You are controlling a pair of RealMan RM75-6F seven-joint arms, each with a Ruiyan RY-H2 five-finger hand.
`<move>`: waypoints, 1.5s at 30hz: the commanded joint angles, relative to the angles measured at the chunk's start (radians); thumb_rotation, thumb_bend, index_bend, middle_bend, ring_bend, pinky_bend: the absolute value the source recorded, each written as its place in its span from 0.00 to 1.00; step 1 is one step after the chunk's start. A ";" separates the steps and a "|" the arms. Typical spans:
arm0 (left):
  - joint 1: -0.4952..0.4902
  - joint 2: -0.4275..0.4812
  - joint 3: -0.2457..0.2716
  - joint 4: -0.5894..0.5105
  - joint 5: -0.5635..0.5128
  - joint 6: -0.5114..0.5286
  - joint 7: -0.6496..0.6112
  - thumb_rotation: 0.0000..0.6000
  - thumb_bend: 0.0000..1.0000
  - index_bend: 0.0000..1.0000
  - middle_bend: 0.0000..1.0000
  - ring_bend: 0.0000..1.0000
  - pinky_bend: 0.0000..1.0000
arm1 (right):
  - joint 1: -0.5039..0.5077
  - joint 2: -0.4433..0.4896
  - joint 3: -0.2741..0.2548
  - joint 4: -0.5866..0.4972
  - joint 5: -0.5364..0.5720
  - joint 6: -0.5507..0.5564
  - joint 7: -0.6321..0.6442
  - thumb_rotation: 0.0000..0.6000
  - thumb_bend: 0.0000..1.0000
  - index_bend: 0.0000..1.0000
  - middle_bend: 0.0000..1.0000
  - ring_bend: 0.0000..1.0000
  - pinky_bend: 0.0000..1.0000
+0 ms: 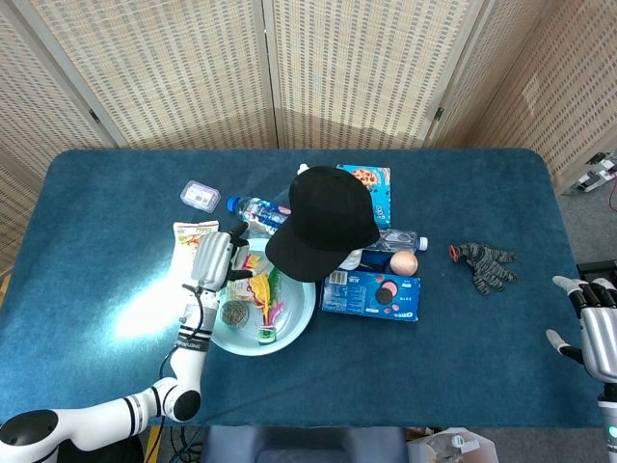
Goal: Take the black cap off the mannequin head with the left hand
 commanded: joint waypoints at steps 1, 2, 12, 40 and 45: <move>0.001 -0.003 -0.014 0.012 0.004 0.014 -0.028 1.00 0.18 0.42 0.92 1.00 1.00 | 0.002 0.001 0.000 -0.005 -0.002 0.000 -0.006 1.00 0.15 0.27 0.31 0.26 0.31; 0.000 -0.005 -0.018 0.015 0.006 0.020 -0.038 1.00 0.19 0.44 0.91 1.00 1.00 | 0.003 0.001 0.001 -0.008 -0.002 0.000 -0.008 1.00 0.15 0.27 0.31 0.26 0.31; -0.007 -0.026 -0.004 0.078 0.069 0.070 -0.121 1.00 0.23 0.58 0.93 1.00 1.00 | 0.004 0.005 0.000 -0.026 -0.003 0.003 -0.026 1.00 0.15 0.27 0.31 0.26 0.31; -0.078 0.030 0.056 0.106 0.168 0.000 -0.155 1.00 0.37 0.72 1.00 1.00 1.00 | 0.019 0.002 0.002 -0.013 0.001 -0.016 -0.006 1.00 0.15 0.27 0.32 0.26 0.31; -0.089 0.049 0.046 0.087 0.175 0.002 -0.165 1.00 0.37 0.72 1.00 1.00 1.00 | 0.019 0.004 0.001 -0.015 -0.001 -0.014 -0.006 1.00 0.15 0.27 0.32 0.26 0.31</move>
